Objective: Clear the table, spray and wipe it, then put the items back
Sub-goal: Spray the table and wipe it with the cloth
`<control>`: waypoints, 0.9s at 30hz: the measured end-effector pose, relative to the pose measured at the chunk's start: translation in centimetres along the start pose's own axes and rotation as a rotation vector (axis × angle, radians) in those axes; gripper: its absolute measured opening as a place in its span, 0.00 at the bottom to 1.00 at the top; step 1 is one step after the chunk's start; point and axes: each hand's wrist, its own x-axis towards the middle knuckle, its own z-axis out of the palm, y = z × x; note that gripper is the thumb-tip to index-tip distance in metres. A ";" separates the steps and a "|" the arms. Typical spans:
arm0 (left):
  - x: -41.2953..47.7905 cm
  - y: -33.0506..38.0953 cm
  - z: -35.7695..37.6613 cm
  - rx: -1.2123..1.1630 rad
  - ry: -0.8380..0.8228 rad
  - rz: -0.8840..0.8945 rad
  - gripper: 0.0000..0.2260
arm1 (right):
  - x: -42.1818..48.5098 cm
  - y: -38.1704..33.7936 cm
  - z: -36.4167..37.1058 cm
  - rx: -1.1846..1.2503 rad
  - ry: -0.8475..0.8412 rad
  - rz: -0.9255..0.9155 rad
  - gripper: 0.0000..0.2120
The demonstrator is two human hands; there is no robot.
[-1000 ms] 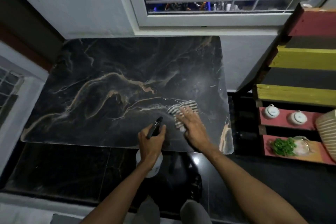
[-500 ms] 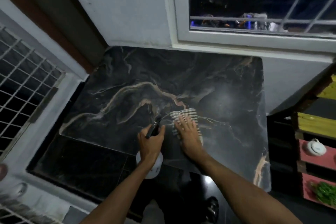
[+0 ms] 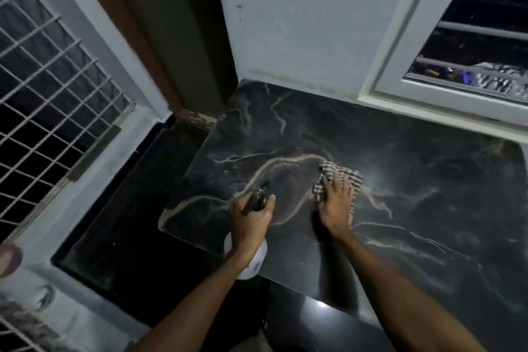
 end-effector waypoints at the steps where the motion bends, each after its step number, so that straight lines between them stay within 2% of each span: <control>1: 1.0 -0.3 -0.7 0.005 -0.001 0.001 0.19 | -0.7 -1.7 1.1 -0.011 -0.053 -0.089 0.33; 3: 2.9 -0.7 -1.9 0.005 -0.005 -0.012 0.19 | -2.4 -3.0 3.2 -0.024 -0.182 -0.369 0.34; 4: 3.9 -0.9 -2.4 0.011 -0.001 -0.016 0.19 | -2.1 -3.0 3.1 -0.028 -0.210 -0.434 0.35; 5: 4.8 -1.1 -3.0 0.016 0.010 -0.012 0.19 | -0.8 -2.9 2.8 -0.014 -0.191 -0.417 0.34; 8: 7.4 -1.9 -5.0 -0.001 0.049 -0.015 0.21 | 4.0 -4.1 2.3 -0.015 0.004 0.011 0.33; 9: 8.1 -2.1 -5.7 -0.004 0.057 -0.026 0.22 | 4.5 -5.6 3.2 -0.049 -0.011 0.039 0.35; 12: 10.0 -3.2 -7.5 0.023 0.064 -0.055 0.22 | 3.0 -8.7 7.1 -0.080 -0.198 -0.351 0.39; 13: 10.7 -3.5 -8.0 0.021 0.064 -0.072 0.22 | 3.5 -8.9 7.3 -0.075 -0.221 -0.422 0.39; 14: 11.3 -3.8 -8.6 0.015 0.066 -0.096 0.21 | 5.0 -9.0 7.1 -0.050 -0.209 -0.391 0.38; 17: 13.0 -4.8 -10.1 0.019 0.108 -0.120 0.18 | 9.1 -11.4 7.2 -0.019 -0.054 -0.030 0.32; 18: 13.4 -5.0 -10.5 0.029 0.115 -0.130 0.19 | 9.0 -12.8 8.1 -0.036 -0.062 -0.035 0.32; 21: 14.3 -5.0 -11.2 0.058 0.108 -0.189 0.22 | 7.6 -14.3 10.4 -0.080 -0.192 -0.364 0.37; 22: 14.5 -5.0 -11.3 0.064 0.112 -0.200 0.22 | 8.2 -14.1 10.1 -0.079 -0.197 -0.400 0.37; 23: 14.8 -5.1 -11.4 0.067 0.123 -0.196 0.22 | 9.7 -13.7 9.8 -0.054 -0.177 -0.351 0.35; 26: 15.8 -5.2 -11.9 0.085 0.162 -0.167 0.22 | 13.0 -15.2 9.2 -0.027 -0.084 -0.038 0.30; 27: 16.0 -5.2 -12.0 0.098 0.171 -0.163 0.22 | 12.9 -16.3 9.9 -0.050 -0.105 -0.079 0.30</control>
